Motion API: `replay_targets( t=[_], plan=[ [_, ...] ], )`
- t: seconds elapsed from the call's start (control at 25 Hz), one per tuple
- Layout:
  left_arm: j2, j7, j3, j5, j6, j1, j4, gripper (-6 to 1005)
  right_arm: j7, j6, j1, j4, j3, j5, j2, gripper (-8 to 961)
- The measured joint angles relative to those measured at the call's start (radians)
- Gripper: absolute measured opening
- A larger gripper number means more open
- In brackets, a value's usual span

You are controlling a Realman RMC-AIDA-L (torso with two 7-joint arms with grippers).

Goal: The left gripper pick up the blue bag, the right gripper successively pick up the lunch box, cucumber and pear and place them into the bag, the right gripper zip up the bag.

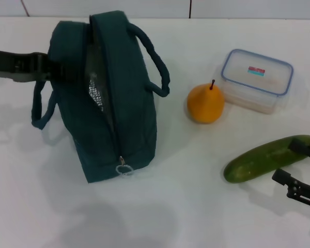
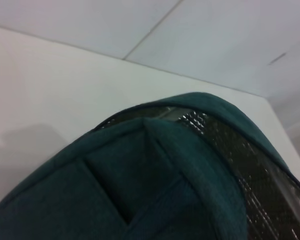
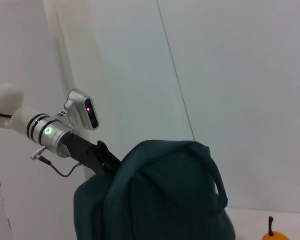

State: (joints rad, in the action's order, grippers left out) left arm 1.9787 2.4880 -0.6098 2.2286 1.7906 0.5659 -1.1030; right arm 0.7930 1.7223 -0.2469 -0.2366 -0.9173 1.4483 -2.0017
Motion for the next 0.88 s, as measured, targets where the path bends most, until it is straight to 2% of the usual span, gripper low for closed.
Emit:
replay_targets(
  t=[0.12, 0.4, 0.64, 0.88],
  plan=[
    [-0.006, -0.006, 0.005, -0.014, 0.001, -0.002, 0.009, 66, 0.000, 0.001, -0.001, 0.000, 0.000, -0.001, 0.000, 789],
    [-0.006, -0.013, 0.003, -0.037, 0.015, -0.005, 0.010, 58, 0.039, 0.020, 0.000, 0.031, 0.029, -0.069, -0.002, 785],
    [-0.013, 0.000, 0.003, -0.072, 0.051, 0.004, 0.011, 57, 0.295, 0.011, -0.005, 0.099, 0.075, -0.232, -0.003, 782],
    [-0.007, 0.006, -0.005, -0.123, 0.054, 0.000, 0.012, 56, 0.497, -0.032, -0.001, 0.145, 0.078, -0.364, -0.003, 779]
  ],
)
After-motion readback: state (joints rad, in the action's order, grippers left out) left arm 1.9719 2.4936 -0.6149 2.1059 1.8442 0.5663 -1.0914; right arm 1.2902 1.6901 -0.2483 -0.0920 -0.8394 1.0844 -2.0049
